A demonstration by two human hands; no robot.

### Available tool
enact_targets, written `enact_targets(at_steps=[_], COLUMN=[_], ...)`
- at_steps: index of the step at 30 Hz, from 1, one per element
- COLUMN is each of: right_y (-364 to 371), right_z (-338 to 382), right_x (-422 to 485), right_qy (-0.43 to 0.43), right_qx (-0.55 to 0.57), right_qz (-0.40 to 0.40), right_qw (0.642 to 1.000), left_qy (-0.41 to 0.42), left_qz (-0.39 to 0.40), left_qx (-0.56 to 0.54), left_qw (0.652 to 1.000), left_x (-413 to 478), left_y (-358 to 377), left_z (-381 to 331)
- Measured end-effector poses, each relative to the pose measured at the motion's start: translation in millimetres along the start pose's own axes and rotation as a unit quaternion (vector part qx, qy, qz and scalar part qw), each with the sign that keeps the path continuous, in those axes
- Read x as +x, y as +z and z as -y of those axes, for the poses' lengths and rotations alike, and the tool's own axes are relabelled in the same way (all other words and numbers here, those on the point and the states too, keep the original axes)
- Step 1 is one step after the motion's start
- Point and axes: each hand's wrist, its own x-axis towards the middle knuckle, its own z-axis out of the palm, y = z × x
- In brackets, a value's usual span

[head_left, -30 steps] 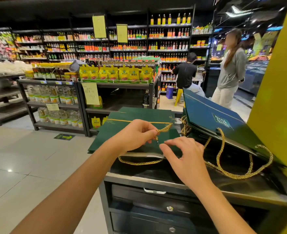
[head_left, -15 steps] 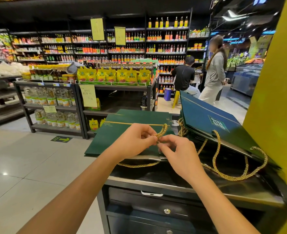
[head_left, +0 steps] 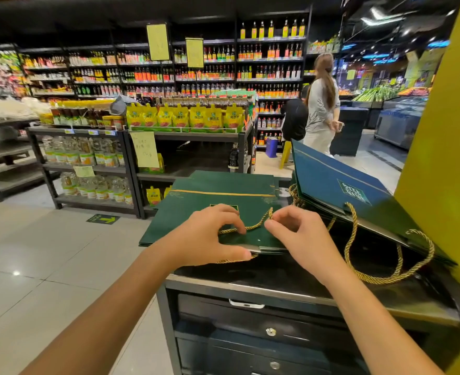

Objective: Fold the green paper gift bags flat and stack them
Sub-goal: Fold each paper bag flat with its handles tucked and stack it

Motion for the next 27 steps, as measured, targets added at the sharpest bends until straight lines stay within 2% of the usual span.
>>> enact_targets(at_steps=[18, 27], right_y=[7.4, 0.6], right_z=[-7.0, -10.8], right_x=[3.1, 0.6], right_qy=[-0.018, -0.049], right_qx=[-0.019, -0.076], right_qz=[0.043, 0.076], right_qw=[0.999, 0.993], left_qy=[0.009, 0.009], left_qz=[-0.024, -0.056], left_qx=[-0.008, 0.039], left_qw=[1.0, 0.998], left_x=[0.9, -1.5], left_y=[11.2, 15.5], left_z=[5.8, -2.8])
